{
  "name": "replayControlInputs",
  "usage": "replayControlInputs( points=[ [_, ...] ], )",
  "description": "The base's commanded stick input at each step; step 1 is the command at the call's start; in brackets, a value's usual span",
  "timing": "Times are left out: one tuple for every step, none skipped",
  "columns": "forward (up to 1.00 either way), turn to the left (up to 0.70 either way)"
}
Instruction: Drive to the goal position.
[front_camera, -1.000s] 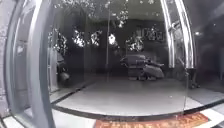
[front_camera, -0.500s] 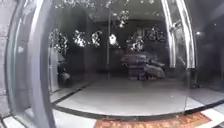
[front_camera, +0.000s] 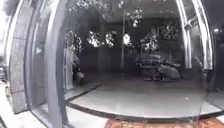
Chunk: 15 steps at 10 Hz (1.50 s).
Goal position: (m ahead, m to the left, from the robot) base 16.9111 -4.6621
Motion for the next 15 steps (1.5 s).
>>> replayControlInputs(
  points=[
    [0.00, 0.45],
    [0.00, 0.45],
    [0.00, 0.45],
    [0.00, 0.45],
    [0.00, 0.45],
    [0.00, 0.45],
    [0.00, 0.45],
    [0.00, 0.45],
    [0.00, 0.45],
    [0.00, 0.45],
    [0.00, 0.45],
    [0.00, 0.45],
    [0.00, 0.45],
    [0.00, 0.45],
    [0.00, 0.45]
  ],
)
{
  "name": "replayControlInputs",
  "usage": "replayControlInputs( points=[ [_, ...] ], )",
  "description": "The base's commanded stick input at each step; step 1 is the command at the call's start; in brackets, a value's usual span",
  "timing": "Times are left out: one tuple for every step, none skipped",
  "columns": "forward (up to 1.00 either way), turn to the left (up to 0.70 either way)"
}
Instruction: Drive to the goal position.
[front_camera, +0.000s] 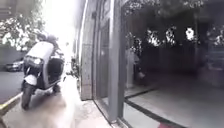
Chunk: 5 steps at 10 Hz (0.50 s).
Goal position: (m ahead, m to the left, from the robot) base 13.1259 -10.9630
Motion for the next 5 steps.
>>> replayControlInputs(
  points=[
    [0.00, 0.45],
    [0.00, 0.45],
    [0.00, 0.45],
    [0.00, 0.45],
    [0.00, 0.45]
  ],
)
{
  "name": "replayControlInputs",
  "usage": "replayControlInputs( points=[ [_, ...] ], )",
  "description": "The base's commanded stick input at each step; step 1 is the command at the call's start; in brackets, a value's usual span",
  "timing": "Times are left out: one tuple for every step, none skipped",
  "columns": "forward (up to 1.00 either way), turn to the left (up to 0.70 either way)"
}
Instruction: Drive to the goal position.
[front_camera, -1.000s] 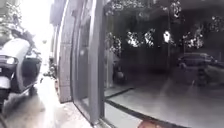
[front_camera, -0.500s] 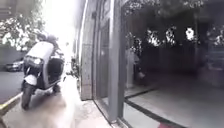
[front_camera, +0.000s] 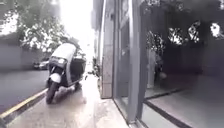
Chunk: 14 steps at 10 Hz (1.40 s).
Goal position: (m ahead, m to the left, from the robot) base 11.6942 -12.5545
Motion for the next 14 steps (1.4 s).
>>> replayControlInputs(
  points=[
    [0.00, 0.45],
    [0.00, 0.45],
    [0.00, 0.45],
    [0.00, 0.45],
    [0.00, 0.45],
    [0.00, 0.45],
    [0.00, 0.45],
    [0.00, 0.45],
    [0.00, 0.45],
    [0.00, 0.45],
    [0.00, 0.45],
    [0.00, 0.45],
    [0.00, 0.45],
    [0.00, 0.45]
  ],
)
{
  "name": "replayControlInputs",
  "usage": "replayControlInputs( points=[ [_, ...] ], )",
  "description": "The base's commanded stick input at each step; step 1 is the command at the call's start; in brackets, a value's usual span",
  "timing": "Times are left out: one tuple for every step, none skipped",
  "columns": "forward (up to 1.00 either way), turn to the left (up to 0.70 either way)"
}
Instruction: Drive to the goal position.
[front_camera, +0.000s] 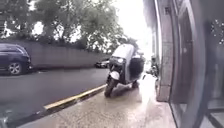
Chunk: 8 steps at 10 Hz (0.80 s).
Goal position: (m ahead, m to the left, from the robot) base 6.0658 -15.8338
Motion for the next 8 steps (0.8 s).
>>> replayControlInputs(
  points=[
    [0.00, 0.45],
    [0.00, 0.45],
    [0.00, 0.45],
    [0.00, 0.45],
    [0.00, 0.45],
    [0.00, 0.45],
    [0.00, 0.45],
    [0.00, 0.45]
  ],
)
